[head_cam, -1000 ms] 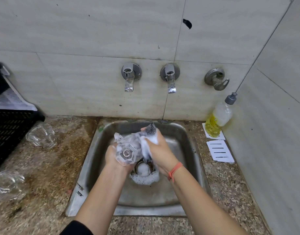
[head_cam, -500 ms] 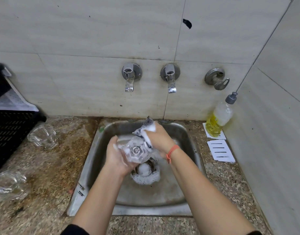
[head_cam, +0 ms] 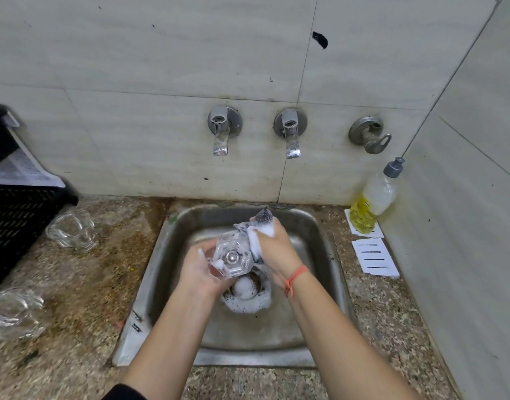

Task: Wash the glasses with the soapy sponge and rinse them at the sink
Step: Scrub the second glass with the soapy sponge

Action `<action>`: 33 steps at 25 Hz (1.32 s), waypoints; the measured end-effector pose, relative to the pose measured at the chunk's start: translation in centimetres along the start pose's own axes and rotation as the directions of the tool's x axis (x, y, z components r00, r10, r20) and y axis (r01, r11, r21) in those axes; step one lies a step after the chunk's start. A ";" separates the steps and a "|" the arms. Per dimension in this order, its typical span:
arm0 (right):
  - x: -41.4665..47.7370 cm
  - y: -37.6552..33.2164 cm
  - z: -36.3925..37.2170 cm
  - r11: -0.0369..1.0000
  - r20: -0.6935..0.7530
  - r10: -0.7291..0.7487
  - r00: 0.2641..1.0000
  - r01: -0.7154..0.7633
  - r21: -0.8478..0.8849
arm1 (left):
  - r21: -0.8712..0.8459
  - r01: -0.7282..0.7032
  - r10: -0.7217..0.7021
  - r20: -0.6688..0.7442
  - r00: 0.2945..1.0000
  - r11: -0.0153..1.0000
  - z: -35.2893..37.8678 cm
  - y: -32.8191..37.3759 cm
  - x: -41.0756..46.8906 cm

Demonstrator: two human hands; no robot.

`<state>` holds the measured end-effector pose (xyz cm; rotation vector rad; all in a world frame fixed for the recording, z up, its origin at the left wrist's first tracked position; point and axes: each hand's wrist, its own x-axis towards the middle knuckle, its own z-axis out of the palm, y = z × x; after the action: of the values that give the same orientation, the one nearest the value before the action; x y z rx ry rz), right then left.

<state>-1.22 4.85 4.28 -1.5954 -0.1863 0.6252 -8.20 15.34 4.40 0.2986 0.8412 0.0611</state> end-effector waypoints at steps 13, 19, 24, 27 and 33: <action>0.7 -2.7 -0.7 0.956 0.079 -0.009 0.997 0.032 -0.293 | 0.358 -0.184 0.188 0.023 0.982 0.916 0.6 -0.3 0.6; -1.8 -1.5 -0.6 0.999 0.267 -0.023 0.964 0.028 -0.016 | 0.128 -0.018 0.008 0.073 0.997 0.992 -0.3 -0.3 1.7; -0.9 -1.7 -0.7 0.999 0.013 -0.047 0.999 0.047 0.011 | 0.082 -0.045 0.043 0.018 0.999 0.996 0.1 -1.4 1.5; -1.7 -1.4 -0.3 0.993 0.171 -0.030 0.985 0.010 0.119 | -0.009 -0.027 0.026 -0.059 0.998 1.000 0.4 -0.2 1.4; 1.0 -0.2 0.1 0.996 -0.139 0.070 0.988 -0.063 0.055 | 0.194 -0.092 0.065 0.144 0.988 0.977 0.5 -0.2 0.4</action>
<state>-0.39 5.49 4.15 -1.5950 -0.0120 0.5616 -7.59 15.09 4.30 0.5200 0.7000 0.0295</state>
